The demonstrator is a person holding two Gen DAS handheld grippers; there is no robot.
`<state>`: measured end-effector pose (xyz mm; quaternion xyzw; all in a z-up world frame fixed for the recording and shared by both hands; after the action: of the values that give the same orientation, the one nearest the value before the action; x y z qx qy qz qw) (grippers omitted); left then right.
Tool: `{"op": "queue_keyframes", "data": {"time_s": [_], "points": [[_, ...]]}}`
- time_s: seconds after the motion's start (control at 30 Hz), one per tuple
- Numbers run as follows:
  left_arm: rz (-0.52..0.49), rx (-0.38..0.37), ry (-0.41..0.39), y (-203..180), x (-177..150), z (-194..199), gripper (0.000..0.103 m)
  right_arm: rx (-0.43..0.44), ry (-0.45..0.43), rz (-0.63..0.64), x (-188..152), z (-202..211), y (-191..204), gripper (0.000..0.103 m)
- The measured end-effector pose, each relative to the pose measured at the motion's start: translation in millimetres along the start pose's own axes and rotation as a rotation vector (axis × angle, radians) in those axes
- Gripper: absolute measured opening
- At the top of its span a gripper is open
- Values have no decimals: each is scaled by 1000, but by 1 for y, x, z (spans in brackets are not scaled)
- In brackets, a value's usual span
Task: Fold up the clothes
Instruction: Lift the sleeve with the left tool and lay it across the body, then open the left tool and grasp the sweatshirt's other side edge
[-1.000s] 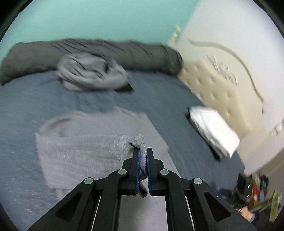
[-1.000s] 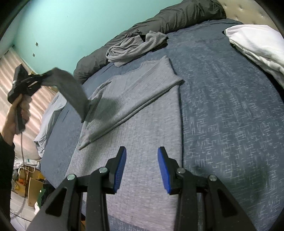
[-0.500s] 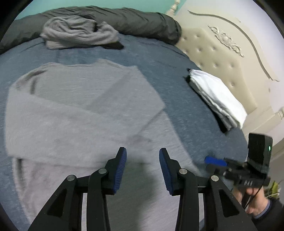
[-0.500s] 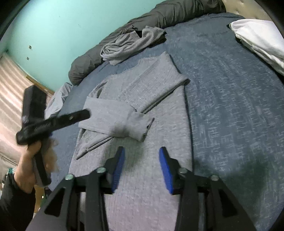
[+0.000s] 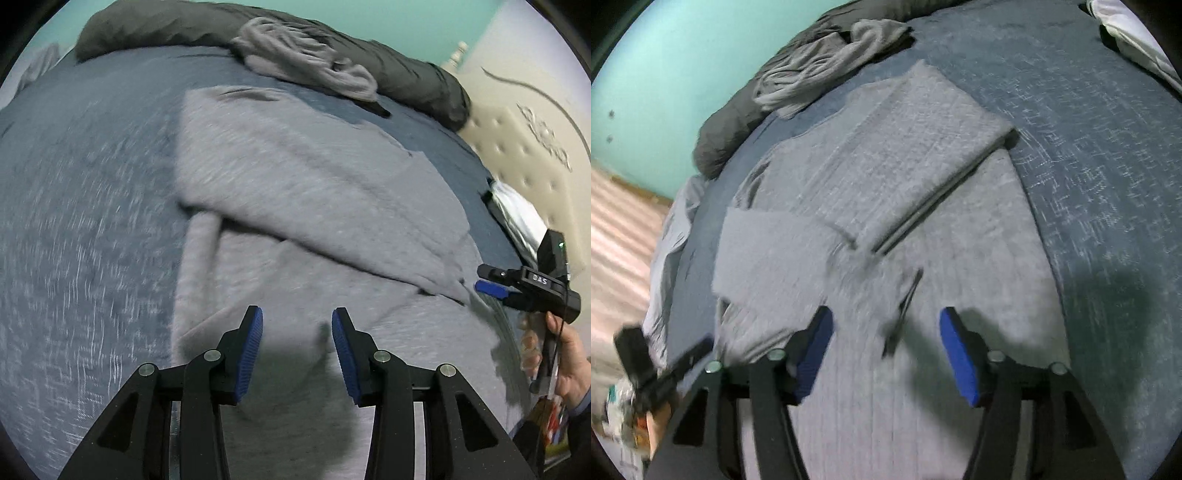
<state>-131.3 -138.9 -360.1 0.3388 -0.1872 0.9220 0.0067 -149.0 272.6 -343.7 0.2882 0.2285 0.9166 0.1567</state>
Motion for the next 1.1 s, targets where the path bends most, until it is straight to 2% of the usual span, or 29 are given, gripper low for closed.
{"op": "queue_keyframes", "data": {"time_s": [0.13, 0.3, 0.37, 0.43, 0.47, 0.53, 0.57, 0.83, 1.0, 1.1], "points": [[13, 2, -14, 11, -10, -6, 43, -13, 12, -102, -2, -22, -8, 63], [9, 1, -19, 14, -13, -12, 43, -63, -19, -44, -7, -27, 0, 62], [3, -5, -18, 14, -13, -13, 43, -88, -25, -19, -10, -27, 4, 51], [-2, -5, -13, 15, -15, -15, 43, -82, -20, -7, -13, -26, 7, 34], [1, -5, -12, 17, -16, -15, 43, -84, -18, 3, -15, -26, 9, 30], [9, -4, -12, 21, -17, -14, 43, -88, -23, 23, -17, -24, 13, 9], [16, -5, -10, 22, -17, -15, 43, -88, -31, 32, -17, -21, 15, 5], [22, 4, -2, 24, -20, -17, 43, -14, -146, 85, -2, 36, 36, 2], [33, -2, 2, 26, -21, -18, 43, 29, -270, 91, 17, 96, 41, 2], [46, -7, 6, 29, -22, -20, 43, 7, -350, 71, 25, 117, 31, 2]]}}
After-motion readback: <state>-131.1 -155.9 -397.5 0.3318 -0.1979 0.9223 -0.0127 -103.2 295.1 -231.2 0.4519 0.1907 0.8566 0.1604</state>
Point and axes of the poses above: each gripper's, at about its wrist camera, not at the fingertips, and z roughly against the way its jaws point, y to its left, x to its top, the point moved 2 cm from there along -z, roughly the way its jaws point, and after that the axes turned 9 degrees about -y, right-handed, at the moved point
